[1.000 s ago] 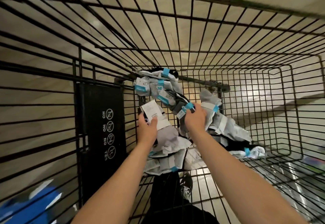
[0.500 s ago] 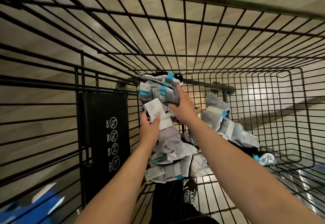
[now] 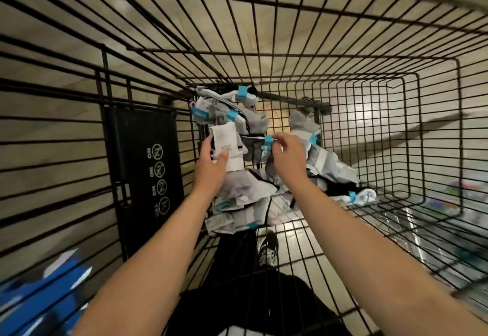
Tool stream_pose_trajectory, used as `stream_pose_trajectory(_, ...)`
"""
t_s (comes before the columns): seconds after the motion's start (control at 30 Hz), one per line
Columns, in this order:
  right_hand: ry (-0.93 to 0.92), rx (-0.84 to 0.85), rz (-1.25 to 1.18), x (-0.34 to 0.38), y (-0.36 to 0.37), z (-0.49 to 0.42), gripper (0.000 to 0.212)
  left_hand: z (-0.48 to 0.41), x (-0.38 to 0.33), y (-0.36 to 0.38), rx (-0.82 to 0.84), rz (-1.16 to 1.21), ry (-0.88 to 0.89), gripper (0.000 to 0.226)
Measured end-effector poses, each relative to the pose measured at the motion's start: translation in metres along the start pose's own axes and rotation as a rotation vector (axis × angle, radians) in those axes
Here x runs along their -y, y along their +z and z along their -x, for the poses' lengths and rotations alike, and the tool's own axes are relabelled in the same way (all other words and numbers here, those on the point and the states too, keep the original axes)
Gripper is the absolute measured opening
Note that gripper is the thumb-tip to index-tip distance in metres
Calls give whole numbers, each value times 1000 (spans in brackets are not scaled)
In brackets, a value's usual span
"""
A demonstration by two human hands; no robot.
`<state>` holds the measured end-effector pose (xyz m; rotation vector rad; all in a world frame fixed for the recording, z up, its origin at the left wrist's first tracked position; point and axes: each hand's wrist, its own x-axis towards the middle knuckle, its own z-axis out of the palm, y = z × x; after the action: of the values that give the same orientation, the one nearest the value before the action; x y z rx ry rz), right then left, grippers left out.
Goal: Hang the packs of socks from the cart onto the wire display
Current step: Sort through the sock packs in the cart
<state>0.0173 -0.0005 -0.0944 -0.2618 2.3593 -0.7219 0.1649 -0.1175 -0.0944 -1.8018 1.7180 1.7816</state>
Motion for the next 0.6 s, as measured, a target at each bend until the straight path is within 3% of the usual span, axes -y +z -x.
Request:
stream_pose_trajectory(0.1, 177, 70, -109, -13, -17, 28, 22, 22, -16, -2, 19, -220, 68, 55)
stream_pose_trajectory(0.23, 391, 191, -170, -32, -21, 55, 21, 37, -28, -10, -84, -518, 167, 48)
stream_pose_trajectory(0.33, 469, 333, -176, -41, -16, 66, 50, 44, -27, -15, -108, -696, 154, 48)
stream_pose_trajectory(0.4, 487, 444, -195, -40, -9, 72, 70, 45, -18, -17, -92, -681, 73, 49)
stream_pose_trajectory(0.47, 478, 517, -205, -37, 1, 75, 76, 43, -6, -18, -52, -550, -31, 51)
stream_pose_trajectory(0.53, 437, 471, -188, -38, 12, 74, 64, 45, 7, -15, 12, -383, -85, 53)
stream_pose_trajectory(0.6, 376, 321, -180, -41, 19, 69, 36, 50, 13, -10, 40, -262, -107, 52)
